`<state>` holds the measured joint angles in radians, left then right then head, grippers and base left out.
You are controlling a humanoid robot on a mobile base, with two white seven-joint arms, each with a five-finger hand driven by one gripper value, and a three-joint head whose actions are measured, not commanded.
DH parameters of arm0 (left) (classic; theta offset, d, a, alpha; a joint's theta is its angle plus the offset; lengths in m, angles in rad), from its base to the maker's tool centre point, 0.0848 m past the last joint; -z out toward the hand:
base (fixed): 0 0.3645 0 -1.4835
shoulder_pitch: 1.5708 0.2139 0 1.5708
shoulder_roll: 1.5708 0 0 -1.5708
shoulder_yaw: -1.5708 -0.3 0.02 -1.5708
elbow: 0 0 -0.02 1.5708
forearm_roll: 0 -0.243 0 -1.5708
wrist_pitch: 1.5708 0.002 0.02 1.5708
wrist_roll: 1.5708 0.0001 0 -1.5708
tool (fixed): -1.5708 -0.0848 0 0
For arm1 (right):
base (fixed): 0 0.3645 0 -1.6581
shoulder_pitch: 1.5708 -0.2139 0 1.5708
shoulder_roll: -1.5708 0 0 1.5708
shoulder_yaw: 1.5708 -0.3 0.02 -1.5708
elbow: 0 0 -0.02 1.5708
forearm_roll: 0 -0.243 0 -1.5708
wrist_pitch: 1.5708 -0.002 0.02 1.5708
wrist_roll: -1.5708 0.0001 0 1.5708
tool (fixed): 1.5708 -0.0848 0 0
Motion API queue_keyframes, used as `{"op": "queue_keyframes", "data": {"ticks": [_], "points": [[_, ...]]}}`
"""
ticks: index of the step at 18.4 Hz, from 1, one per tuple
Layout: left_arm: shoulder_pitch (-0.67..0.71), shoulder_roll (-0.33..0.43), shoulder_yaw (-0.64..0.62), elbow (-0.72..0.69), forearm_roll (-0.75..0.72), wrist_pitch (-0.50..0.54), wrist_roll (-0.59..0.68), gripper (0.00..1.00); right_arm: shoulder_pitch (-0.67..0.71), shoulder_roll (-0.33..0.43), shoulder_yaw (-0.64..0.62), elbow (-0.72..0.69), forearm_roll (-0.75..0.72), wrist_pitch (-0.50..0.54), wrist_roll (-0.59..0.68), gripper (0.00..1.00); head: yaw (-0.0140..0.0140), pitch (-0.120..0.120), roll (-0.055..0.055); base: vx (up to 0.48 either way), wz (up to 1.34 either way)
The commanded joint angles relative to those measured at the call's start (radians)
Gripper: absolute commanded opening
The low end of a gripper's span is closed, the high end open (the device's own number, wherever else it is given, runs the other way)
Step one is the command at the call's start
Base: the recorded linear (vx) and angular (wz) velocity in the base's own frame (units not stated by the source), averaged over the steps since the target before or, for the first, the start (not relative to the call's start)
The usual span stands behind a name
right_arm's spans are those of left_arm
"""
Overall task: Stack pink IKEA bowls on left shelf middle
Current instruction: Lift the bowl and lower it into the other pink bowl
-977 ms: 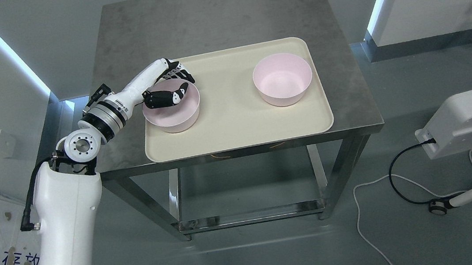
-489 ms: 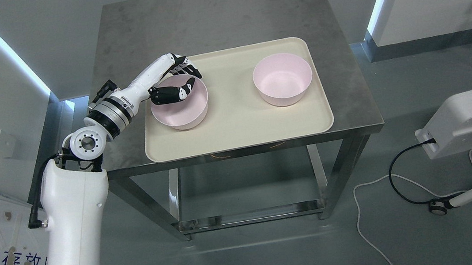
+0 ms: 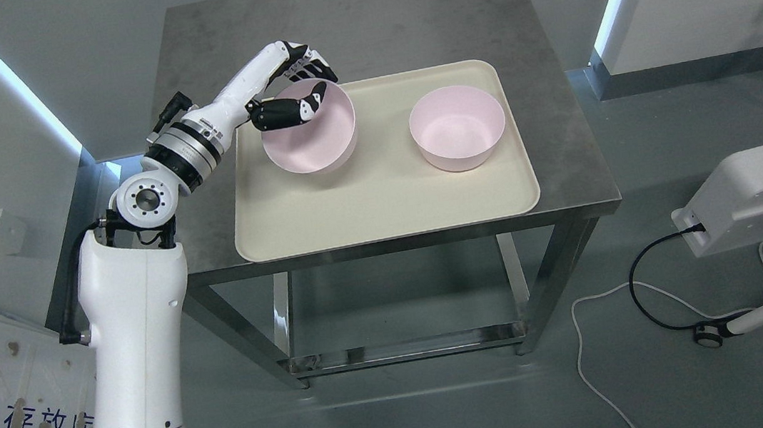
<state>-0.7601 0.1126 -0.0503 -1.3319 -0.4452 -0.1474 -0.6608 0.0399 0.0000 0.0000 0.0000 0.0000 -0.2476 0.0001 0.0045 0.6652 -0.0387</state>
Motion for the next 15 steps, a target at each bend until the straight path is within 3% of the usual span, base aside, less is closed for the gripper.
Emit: {"op": "queue_keyframes", "data": {"ticks": [1,8,12,15], "points": [[-0.116,-0.095,-0.060,-0.018,-0.003,0.043,-0.013,0.00,0.000,-0.017,-0.005,-0.017,-0.002,0.001,0.000,1.00,0.0000,0.000,0.000,0.000,0.00],[-0.145,-0.095,-0.414,0.008,0.003,0.095,0.047,0.00,0.000,-0.017,-0.005,-0.017,-0.002,0.001,0.000,1.00,0.0000,0.000,0.000,0.000,0.00],[-0.148,-0.095,-0.508,0.060,0.008,0.094,0.107,0.01,0.000,-0.017,-0.005,-0.017,-0.002,0.001,0.000,1.00,0.0000,0.000,0.000,0.000,0.00],[-0.150,-0.095,-0.507,0.124,0.008,0.083,0.142,0.01,0.000,-0.017,-0.005,-0.017,-0.002,0.001,0.000,1.00,0.0000,0.000,0.000,0.000,0.00]]}}
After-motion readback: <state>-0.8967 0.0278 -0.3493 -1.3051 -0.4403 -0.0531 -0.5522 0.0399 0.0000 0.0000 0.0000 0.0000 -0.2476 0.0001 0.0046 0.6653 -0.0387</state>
